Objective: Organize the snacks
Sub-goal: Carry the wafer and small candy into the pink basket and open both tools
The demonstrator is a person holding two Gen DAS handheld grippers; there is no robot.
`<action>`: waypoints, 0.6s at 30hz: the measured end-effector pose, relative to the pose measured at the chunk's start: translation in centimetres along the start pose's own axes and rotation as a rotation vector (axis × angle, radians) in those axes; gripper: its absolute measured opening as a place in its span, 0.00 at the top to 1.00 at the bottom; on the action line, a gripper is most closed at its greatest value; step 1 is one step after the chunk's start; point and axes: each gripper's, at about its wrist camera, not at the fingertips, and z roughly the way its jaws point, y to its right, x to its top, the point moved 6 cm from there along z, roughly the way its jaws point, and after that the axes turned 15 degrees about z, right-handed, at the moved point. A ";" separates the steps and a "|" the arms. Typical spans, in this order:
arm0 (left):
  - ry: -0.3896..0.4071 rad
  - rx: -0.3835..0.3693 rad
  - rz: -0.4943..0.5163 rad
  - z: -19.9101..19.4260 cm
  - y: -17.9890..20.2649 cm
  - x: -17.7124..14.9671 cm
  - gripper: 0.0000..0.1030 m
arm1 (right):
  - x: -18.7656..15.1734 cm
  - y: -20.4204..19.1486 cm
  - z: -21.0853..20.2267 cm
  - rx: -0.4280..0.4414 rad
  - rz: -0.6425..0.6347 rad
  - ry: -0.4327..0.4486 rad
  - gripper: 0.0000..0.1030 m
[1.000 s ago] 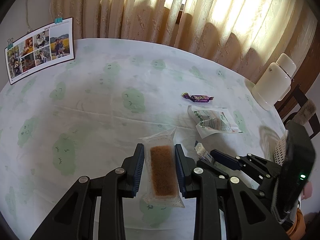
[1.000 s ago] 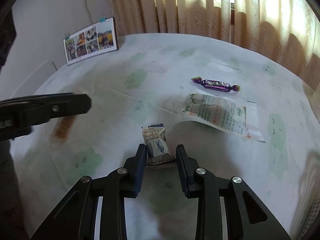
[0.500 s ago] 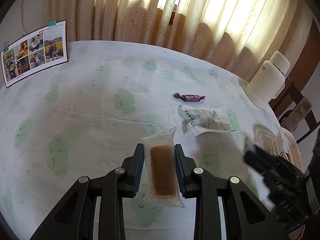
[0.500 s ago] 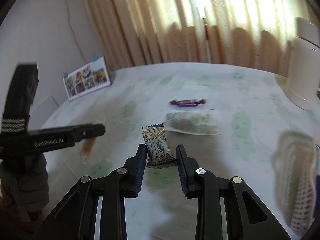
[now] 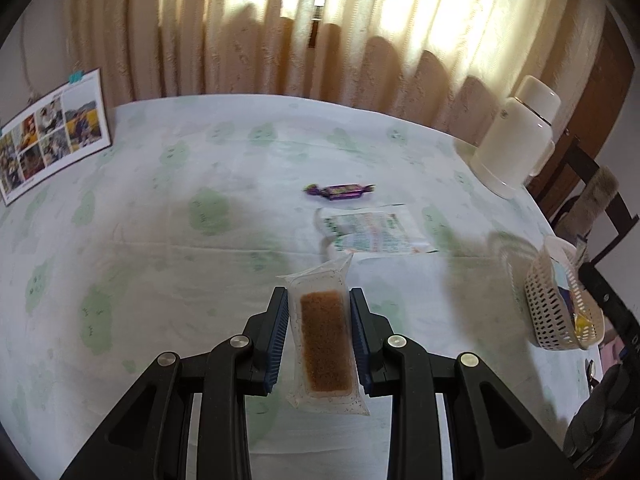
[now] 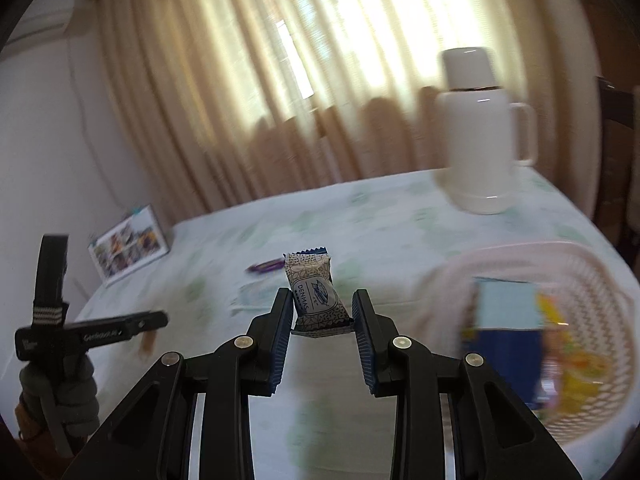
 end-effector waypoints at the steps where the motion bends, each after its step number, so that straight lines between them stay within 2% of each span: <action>1: 0.004 -0.002 0.013 -0.1 0.7 0.3 0.74 | 0.3 0.8 -0.6 -0.013 0.013 0.017 0.69; 9: 0.009 -0.027 0.083 -0.2 4.5 1.6 0.74 | 2.1 6.1 -4.5 -0.093 0.109 0.124 0.68; 10: 0.007 -0.034 0.090 -0.2 5.1 1.7 0.74 | 2.1 6.6 -4.7 -0.101 0.120 0.130 0.65; 11: 0.007 -0.043 0.100 -0.2 5.8 1.9 0.74 | 2.2 7.2 -4.9 -0.114 0.133 0.138 0.55; 13: 0.011 -0.052 0.118 -0.3 6.9 2.3 0.74 | 2.3 8.3 -5.3 -0.136 0.161 0.161 0.42; 18: 0.024 -0.087 0.164 -0.6 9.9 3.2 0.74 | 2.3 10.4 -6.3 -0.187 0.178 0.216 0.42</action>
